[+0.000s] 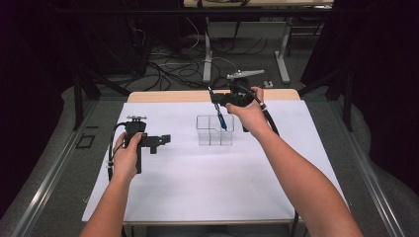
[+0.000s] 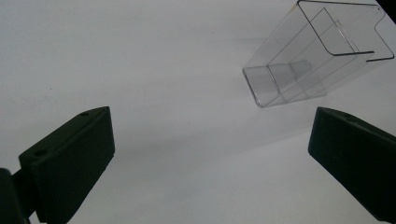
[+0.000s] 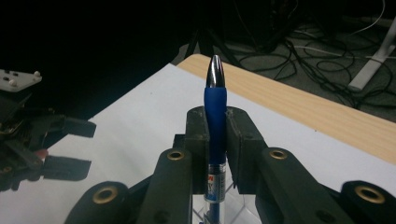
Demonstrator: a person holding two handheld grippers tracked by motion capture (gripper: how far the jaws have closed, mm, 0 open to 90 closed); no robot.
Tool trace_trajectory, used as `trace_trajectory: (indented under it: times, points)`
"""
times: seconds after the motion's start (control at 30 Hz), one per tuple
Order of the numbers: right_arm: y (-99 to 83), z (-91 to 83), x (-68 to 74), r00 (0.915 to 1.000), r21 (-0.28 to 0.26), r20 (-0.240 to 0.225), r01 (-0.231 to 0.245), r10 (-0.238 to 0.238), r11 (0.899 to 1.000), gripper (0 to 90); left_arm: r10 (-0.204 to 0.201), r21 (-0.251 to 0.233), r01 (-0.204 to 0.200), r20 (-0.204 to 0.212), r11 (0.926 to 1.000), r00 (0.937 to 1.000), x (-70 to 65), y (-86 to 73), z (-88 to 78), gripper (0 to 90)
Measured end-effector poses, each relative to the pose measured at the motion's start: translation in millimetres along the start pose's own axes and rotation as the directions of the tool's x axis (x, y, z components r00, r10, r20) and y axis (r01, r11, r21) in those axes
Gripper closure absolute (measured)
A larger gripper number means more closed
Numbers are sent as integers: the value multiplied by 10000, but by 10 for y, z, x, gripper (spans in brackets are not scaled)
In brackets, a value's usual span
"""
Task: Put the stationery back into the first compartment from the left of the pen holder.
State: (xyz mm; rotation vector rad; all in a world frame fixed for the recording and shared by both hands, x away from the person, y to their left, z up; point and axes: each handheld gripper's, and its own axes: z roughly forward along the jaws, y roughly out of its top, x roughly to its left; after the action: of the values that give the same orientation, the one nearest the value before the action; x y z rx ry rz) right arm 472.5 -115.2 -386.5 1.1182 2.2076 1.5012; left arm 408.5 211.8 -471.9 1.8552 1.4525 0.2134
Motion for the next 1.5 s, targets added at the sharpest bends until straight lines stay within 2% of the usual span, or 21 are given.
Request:
trace_trajectory:
  times: [0.07, 0.23, 0.33, 0.37, 0.57, 0.8, 1.07, 1.23, 1.27, 1.37, 1.5]
  points:
    - [13, 16, 10, 10000, -177, 62, 26, -25, 9998, 800, -8, -160, 8, -21, 9999, 10000, 0, -5, 5, 5]
    - [38, 76, 43, 9997, -551, 176, 172, -163, 9983, 800, -33, -123, 33, 31, 9999, 10000, 9, -4, -3, 5]
    - [56, 122, 71, 9995, -636, 220, 233, -219, 9977, 800, 0, -45, 0, 74, 10000, 10000, 12, 1, -11, 5]
    - [63, 136, 77, 9993, -677, 236, 289, -274, 9973, 800, -24, -190, 25, 52, 9998, 10000, 13, -3, -7, 5]
    - [92, 224, 116, 9988, -867, 292, 425, -401, 9953, 800, -144, -237, 146, 79, 9996, 9999, 28, 8, -37, 5]
    - [105, 344, 145, 9988, -978, 344, 390, -358, 9944, 800, -146, -262, 147, 37, 9995, 9999, 58, 6, -48, 5]
    - [77, 500, 162, 9983, -826, 369, 482, -452, 9954, 800, -158, -430, 162, 105, 9989, 9998, 69, 11, -69, 5]
    - [55, 548, 164, 9985, -719, 376, 431, -405, 9965, 800, -213, -374, 217, 131, 9991, 9997, 77, 9, -67, 5]
    - [51, 560, 163, 9984, -727, 394, 431, -403, 9964, 800, -195, -240, 199, 165, 9995, 9997, 82, 13, -75, 5]
    - [32, 607, 165, 9981, -692, 443, 458, -428, 9966, 800, -217, -397, 222, 132, 9990, 9997, 79, 9, -66, 5]
    - [0, 656, 172, 9978, -513, 466, 505, -481, 9974, 801, -204, -280, 208, 167, 9994, 9997, 87, 12, -73, 5]
